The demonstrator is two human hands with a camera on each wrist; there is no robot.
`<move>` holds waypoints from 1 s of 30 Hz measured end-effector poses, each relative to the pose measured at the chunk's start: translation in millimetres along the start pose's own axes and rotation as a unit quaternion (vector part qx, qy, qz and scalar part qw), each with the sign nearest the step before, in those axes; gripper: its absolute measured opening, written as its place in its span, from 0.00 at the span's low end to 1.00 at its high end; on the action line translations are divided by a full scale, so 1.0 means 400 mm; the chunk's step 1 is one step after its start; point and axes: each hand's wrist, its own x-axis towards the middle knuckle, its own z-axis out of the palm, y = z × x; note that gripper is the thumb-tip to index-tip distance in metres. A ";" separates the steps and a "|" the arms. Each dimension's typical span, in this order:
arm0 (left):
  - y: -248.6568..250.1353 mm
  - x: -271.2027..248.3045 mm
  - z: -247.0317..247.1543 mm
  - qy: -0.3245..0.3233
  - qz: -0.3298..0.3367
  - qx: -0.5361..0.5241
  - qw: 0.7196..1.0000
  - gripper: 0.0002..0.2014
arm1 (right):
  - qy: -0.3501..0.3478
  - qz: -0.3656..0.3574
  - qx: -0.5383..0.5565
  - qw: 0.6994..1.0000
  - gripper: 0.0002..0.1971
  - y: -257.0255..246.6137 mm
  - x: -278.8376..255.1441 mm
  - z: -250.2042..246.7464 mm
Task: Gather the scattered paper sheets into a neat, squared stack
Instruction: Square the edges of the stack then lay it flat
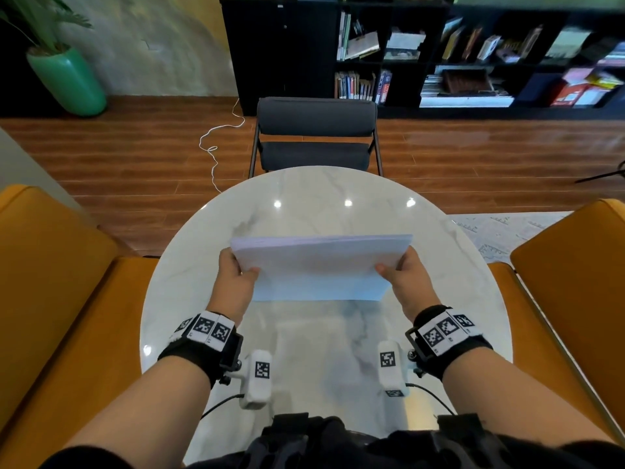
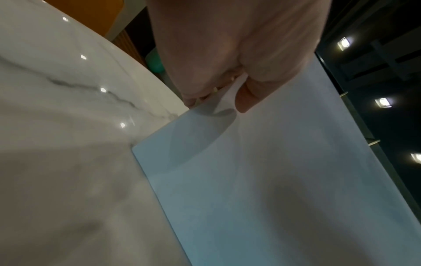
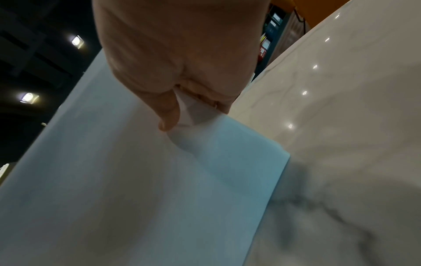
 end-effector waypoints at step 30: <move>0.086 -0.008 0.004 0.058 0.174 0.222 0.958 0.07 | 0.051 -0.305 -0.350 0.884 0.35 -0.143 -0.035 0.022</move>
